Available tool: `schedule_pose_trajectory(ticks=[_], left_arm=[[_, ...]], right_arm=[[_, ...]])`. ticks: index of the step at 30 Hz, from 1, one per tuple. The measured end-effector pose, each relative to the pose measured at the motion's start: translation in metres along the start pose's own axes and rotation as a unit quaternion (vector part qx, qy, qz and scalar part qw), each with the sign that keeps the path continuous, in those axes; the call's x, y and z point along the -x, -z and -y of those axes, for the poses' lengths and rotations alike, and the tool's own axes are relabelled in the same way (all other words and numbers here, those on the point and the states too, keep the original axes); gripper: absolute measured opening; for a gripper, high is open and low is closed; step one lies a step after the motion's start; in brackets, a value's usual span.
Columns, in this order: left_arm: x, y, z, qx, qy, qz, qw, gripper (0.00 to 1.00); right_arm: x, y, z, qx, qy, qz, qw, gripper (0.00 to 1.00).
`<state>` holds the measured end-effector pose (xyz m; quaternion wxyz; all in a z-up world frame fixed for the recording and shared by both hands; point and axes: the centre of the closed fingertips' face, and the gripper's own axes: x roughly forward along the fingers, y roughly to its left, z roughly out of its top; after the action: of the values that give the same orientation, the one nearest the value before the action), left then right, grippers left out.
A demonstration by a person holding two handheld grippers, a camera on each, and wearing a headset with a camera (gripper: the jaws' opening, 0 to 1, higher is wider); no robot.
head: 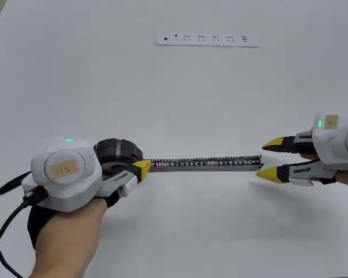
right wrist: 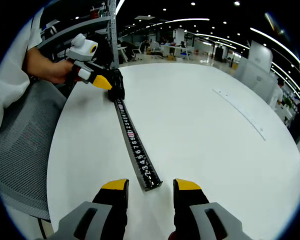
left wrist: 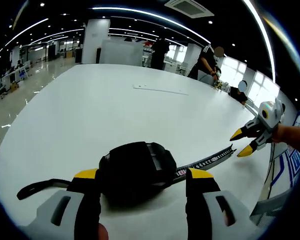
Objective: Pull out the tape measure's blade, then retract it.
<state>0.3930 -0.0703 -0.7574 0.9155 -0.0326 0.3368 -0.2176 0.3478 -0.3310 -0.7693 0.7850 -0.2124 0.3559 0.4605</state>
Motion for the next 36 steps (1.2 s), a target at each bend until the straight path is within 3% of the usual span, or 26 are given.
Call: schedule_pose_trajectory(ticks=[9,23,36], left_arm=[[-0.004,0.000,-0.003,0.018,-0.017,-0.002,0.9997,0.63],[-0.006,-0.002,-0.006,0.049,-0.025,0.003,0.9985,0.63],[-0.007,-0.002,-0.007,0.049,-0.027,0.000,0.9985,0.61]], right_arm=[[-0.004,0.005,0.004,0.006,-0.019,-0.009,0.9998,0.29],[-0.012,0.004,-0.003,0.012,-0.045,-0.014,0.9988,0.22],[-0.016,0.011,-0.002,0.034,-0.059,-0.027,0.9973,0.15]])
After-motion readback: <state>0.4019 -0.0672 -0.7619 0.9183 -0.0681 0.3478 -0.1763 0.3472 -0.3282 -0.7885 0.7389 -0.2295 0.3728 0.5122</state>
